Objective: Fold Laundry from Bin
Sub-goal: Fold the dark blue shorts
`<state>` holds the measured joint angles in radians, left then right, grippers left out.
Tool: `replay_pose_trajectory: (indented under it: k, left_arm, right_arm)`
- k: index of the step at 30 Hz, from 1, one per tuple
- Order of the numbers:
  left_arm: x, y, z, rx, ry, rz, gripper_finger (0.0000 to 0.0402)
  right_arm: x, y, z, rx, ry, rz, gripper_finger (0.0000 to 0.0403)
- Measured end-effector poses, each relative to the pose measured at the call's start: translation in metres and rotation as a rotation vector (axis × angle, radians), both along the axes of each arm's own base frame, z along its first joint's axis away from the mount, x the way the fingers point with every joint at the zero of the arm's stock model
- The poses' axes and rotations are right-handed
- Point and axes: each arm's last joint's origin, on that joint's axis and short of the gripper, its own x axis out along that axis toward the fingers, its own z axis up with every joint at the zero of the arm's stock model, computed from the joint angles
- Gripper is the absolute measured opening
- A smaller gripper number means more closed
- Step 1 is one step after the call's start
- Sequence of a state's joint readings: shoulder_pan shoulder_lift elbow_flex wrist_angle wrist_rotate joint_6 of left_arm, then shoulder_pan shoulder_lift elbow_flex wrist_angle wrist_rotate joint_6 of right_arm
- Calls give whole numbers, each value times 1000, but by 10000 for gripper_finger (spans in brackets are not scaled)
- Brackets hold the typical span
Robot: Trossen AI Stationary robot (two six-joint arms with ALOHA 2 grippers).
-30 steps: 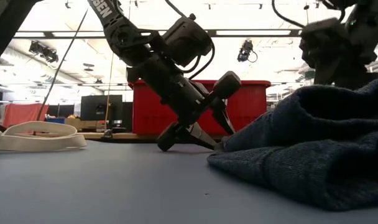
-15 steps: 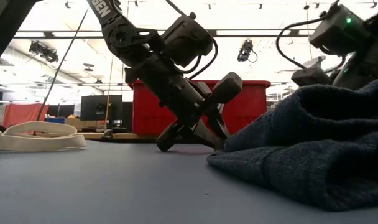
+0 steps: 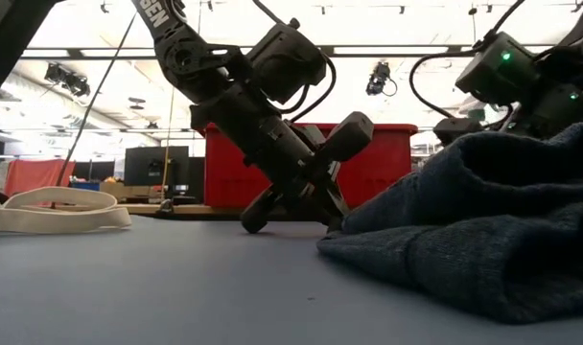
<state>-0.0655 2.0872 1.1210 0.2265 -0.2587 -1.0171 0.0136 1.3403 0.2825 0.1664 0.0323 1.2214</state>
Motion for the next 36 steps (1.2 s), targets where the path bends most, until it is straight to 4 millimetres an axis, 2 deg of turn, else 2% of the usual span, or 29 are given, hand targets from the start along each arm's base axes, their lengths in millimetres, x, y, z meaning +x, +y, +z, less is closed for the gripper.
replay_pose_trajectory:
  k: [4, 10, 15, 18, 21, 27, 31, 34, 36]
  left_arm:
    - [1, 5, 2, -12, -7, -13, 9]
    - [-1, 5, 20, 27, -36, -92, 8]
    - [-4, 9, 57, 124, -92, -147, 7]
    - [-12, 16, 75, 190, -66, -179, 7]
    - [-22, 28, 103, 266, -78, -193, 7]
    - [-48, 52, 161, 463, -144, -255, 6]
    - [-68, 59, 208, 594, -240, -264, 6]
    - [-79, 52, 230, 631, -300, -274, 6]
    - [-79, 39, 231, 624, -308, -314, 6]
  right_arm:
    - [3, -1, -1, 10, -12, 57, 15]
    - [1, -3, 9, 3, -74, 95, 8]
    - [7, -8, 35, -95, -182, 121, 7]
    - [14, -13, 59, -181, -217, 124, 7]
    - [20, -20, 88, -315, -195, 119, 7]
    - [32, -33, 164, -637, -159, 162, 7]
    - [33, -36, 209, -803, -142, 152, 7]
    - [31, -33, 224, -819, -140, 170, 7]
    - [31, -26, 220, -758, -140, 178, 7]
